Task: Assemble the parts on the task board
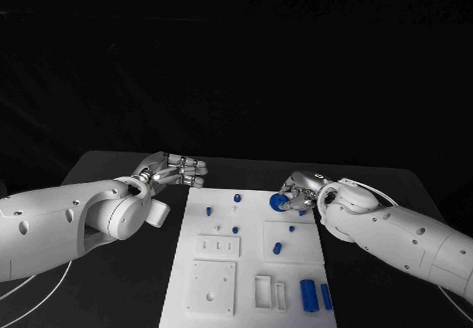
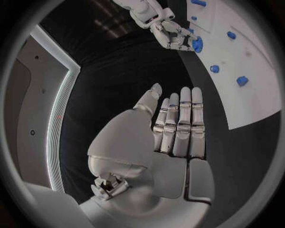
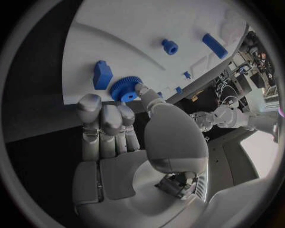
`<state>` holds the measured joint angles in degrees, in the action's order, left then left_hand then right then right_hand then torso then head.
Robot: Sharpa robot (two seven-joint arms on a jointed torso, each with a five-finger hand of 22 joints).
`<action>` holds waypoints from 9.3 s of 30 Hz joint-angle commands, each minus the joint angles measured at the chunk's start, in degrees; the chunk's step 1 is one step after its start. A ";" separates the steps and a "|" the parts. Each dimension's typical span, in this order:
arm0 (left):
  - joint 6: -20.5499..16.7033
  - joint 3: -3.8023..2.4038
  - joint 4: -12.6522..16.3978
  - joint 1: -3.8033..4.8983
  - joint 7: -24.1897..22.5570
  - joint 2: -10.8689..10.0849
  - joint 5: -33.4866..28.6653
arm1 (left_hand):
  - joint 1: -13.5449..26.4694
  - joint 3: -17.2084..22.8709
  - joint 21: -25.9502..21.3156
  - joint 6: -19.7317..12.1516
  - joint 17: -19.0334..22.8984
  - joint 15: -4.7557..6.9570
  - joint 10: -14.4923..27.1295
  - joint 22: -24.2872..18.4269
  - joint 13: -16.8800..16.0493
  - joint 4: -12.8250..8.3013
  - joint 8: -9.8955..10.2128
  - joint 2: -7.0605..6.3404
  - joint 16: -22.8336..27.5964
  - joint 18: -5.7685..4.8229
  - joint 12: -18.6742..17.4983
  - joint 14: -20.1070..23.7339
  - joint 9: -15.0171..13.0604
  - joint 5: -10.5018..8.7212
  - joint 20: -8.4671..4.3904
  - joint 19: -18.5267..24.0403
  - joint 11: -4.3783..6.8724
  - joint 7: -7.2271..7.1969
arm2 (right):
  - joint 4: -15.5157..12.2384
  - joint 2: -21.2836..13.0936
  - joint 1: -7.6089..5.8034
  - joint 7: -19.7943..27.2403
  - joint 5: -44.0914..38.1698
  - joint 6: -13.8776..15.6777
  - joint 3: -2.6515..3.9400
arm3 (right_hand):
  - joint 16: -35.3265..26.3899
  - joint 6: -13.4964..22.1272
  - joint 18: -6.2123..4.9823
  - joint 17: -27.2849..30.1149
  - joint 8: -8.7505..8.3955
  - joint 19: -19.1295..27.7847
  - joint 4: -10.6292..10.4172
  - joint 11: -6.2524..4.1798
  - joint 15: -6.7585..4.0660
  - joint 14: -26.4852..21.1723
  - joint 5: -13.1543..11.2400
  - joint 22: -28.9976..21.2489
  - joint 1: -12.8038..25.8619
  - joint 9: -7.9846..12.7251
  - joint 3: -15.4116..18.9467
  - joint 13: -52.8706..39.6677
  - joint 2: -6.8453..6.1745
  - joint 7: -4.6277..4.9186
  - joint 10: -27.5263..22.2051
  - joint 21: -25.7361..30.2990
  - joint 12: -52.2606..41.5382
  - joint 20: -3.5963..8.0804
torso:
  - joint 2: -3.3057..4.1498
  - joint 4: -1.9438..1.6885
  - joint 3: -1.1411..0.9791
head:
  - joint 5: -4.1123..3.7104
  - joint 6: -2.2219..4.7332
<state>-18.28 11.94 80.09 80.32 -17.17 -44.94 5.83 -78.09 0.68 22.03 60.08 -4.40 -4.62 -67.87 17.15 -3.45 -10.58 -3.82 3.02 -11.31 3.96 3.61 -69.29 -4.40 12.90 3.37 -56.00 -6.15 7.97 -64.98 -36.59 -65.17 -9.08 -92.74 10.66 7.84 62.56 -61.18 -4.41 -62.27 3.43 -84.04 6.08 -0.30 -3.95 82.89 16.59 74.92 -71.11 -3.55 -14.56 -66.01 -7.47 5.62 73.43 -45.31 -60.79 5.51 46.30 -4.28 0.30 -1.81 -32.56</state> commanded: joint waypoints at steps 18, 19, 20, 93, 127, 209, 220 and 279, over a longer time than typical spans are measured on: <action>0.94 -0.06 0.00 0.07 -0.23 0.18 0.33 | 0.14 -0.01 -0.19 -0.56 0.07 0.10 0.42 -0.08 0.03 0.20 0.21 -0.29 0.36 0.27 -0.13 0.47 -0.07 -0.19 -0.02 -0.36 0.03 0.00 | -5.10 -0.78 0.80 -2.38 -5.56 5.22 -0.28 | 1.39 -2.90 0.24 -0.67 0.15 -1.36 -1.02 -0.66 -0.53 0.59 1.50 5.88 1.22 -0.13 -6.14 -1.59 -0.75 -0.67 1.57 -3.29 -1.63 0.12 | -0.11 -0.07 0.13 | 0.56 0.03; 0.93 -0.06 0.00 0.07 -0.24 0.16 0.33 | 0.14 -0.01 -0.19 -0.56 0.07 0.10 0.42 -0.08 0.03 0.20 0.21 -0.29 0.36 0.27 -0.13 0.47 -0.07 -0.19 -0.02 -0.36 0.03 0.00 | -5.50 -0.88 0.81 -2.61 -5.74 5.68 -0.28 | 1.40 -3.00 0.25 -0.67 0.15 -1.38 -1.02 -0.69 -0.56 0.57 1.48 5.91 1.26 -0.13 -6.33 -1.68 -0.79 -0.71 1.61 -3.50 -1.69 0.16 | -0.12 -0.07 0.14 | 0.62 0.06; 0.92 -0.06 0.02 0.07 -0.24 0.15 0.33 | 0.14 -0.01 -0.19 -0.56 0.07 0.10 0.42 -0.08 0.03 0.20 0.21 -0.29 0.36 0.27 -0.13 0.47 -0.07 -0.19 -0.02 -0.36 0.03 0.00 | -6.02 -1.00 0.81 -2.91 -5.97 6.27 -0.27 | 1.45 -3.10 0.26 -0.67 0.15 -1.38 -0.97 -0.72 -0.58 0.58 1.46 5.94 1.27 -0.13 -6.55 -1.74 -0.89 -0.74 1.65 -3.74 -1.71 0.19 | -0.11 -0.04 0.13 | 0.70 0.09; 1.08 -0.06 -0.36 0.07 -0.04 1.00 0.34 | 0.29 0.19 -0.21 -0.62 0.06 0.09 0.46 0.04 0.03 0.16 0.21 -0.28 0.36 0.27 -0.13 0.46 -0.08 -0.14 -0.01 -0.35 0.01 0.03 | -2.66 11.74 1.36 -6.04 -13.17 9.87 -4.71 | 0.67 -1.82 0.31 0.67 0.14 -1.18 -1.88 -0.41 -0.47 0.37 -3.71 5.93 1.18 -0.08 -8.25 -0.86 -2.06 -0.42 1.24 -4.27 -0.27 0.11 | 0.04 -0.05 0.07 | 2.93 -0.64; 1.17 -0.06 -0.49 0.07 0.11 1.08 0.34 | 0.53 0.12 -0.40 -0.75 0.06 0.05 0.58 -0.09 0.03 0.45 0.20 -0.29 0.37 0.27 -0.13 0.51 -0.07 -0.15 0.04 -0.45 -0.03 0.05 | -1.56 11.97 1.34 -4.98 -9.01 8.09 -4.82 | -0.21 3.85 -0.22 0.94 0.12 -1.34 -7.04 0.22 -0.11 0.30 -1.67 5.81 1.66 0.00 1.09 1.29 -1.69 0.57 0.00 -2.65 1.04 -0.30 | 0.02 -0.03 0.01 | 2.75 -0.71; 2.92 -0.02 -2.21 0.00 -0.23 0.48 0.54 | 0.42 0.96 -0.37 -0.70 0.10 0.07 0.26 0.05 0.03 0.10 0.20 -0.48 0.41 0.22 -0.12 0.57 -0.06 -0.17 -0.03 -0.31 0.07 0.05 | 0.00 -8.87 4.34 18.22 15.16 0.73 3.57 | -1.81 10.24 -0.28 1.56 -0.09 0.13 3.85 0.63 0.31 -0.50 5.10 5.36 -4.28 0.22 15.42 2.40 3.34 1.17 -1.86 -0.11 1.93 -0.72 | -0.22 1.60 -1.38 | -0.81 0.02; 2.76 -0.02 -2.13 -0.01 -0.06 0.30 0.73 | 0.42 0.96 -0.37 -0.70 0.10 0.07 0.26 0.05 0.03 0.10 0.20 -0.48 0.41 0.22 -0.12 0.57 -0.06 -0.17 -0.03 -0.31 0.07 0.05 | 1.07 -7.69 5.49 18.35 15.27 1.30 3.56 | -1.50 8.51 -0.31 1.30 -0.05 0.01 3.28 0.66 0.32 -0.39 5.34 5.41 -4.07 0.17 15.65 2.17 3.72 1.16 -1.69 -0.31 1.47 -0.74 | -0.30 1.58 -1.29 | -0.75 -0.13; 2.95 -0.02 -2.40 0.00 0.51 0.26 1.02 | 0.30 0.86 -0.26 -0.85 0.09 0.07 0.39 0.26 0.03 -0.10 0.20 -0.35 0.43 0.27 -0.12 0.54 -0.07 -0.28 -0.02 -0.23 0.03 0.09 | 3.40 -5.43 6.81 17.84 16.58 2.87 3.53 | -1.14 6.48 -0.56 0.46 -0.02 0.03 9.92 0.77 0.33 -0.26 1.90 5.50 -2.77 0.14 1.36 1.93 3.63 1.57 -1.60 -1.19 0.98 -0.76 | -0.37 1.68 -1.31 | -0.82 -0.32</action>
<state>-16.20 11.97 77.63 80.28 -16.39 -44.77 6.64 -77.86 1.56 21.62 59.66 -4.37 -4.42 -67.67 17.36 -3.45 -10.36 -3.82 2.79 -11.08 3.96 3.61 -69.09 -4.43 12.90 3.17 -56.21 -5.94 7.98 -61.52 -41.97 -58.42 8.45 -75.69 13.81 11.37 61.62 -54.85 -3.94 -61.85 3.30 -84.04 15.95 0.32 -3.75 82.68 18.20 74.90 -74.14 -3.50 -12.97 -64.10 -3.55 7.41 71.98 -46.46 -60.01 5.11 45.90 -2.61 -1.00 -2.62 -32.86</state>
